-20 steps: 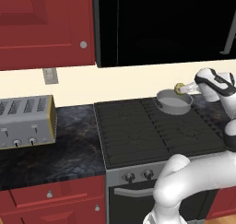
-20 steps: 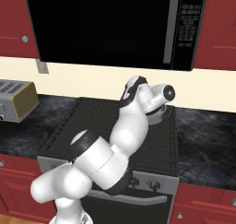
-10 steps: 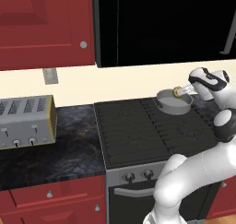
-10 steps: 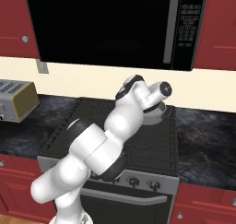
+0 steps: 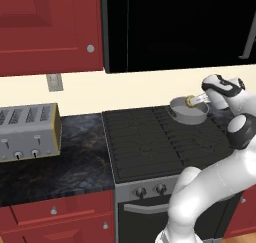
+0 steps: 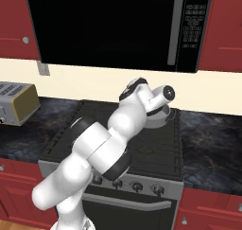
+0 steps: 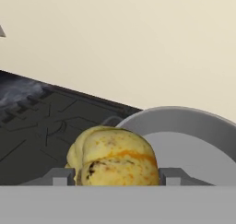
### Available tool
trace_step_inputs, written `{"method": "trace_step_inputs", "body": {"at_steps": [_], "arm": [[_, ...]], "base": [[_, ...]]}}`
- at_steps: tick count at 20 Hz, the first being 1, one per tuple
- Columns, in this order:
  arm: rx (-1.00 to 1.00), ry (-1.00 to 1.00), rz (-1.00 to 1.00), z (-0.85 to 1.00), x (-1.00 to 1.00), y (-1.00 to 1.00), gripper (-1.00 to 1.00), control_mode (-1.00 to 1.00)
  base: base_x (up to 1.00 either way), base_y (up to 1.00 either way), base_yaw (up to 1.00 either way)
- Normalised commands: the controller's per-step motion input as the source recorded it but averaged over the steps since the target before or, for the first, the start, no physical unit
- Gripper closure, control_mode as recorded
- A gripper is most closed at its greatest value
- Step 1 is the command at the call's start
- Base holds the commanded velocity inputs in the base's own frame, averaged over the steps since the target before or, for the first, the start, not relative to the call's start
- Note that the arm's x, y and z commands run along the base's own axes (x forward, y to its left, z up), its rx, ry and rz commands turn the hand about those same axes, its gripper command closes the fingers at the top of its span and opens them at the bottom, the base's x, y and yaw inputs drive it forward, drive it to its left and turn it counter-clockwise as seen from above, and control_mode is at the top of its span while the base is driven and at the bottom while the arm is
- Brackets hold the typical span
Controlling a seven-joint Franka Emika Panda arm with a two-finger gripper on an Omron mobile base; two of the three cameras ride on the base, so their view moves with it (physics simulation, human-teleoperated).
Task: Turn on the burner for the pot on the stove. Wait thirty seconds for the pot to heat up. Then add the squash to the pot.
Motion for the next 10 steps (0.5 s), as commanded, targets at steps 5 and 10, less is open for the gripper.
{"method": "trace_step_inputs", "body": {"at_steps": [5, 10], "arm": [[0.00, 0.00, 0.00, -0.20, 0.10, -0.04, 1.00, -1.00], [0.00, 0.00, 0.00, -0.15, 0.17, -0.06, 1.00, -1.00]], "base": [[0.00, 0.00, 0.00], [0.00, 0.00, 0.00]]}}
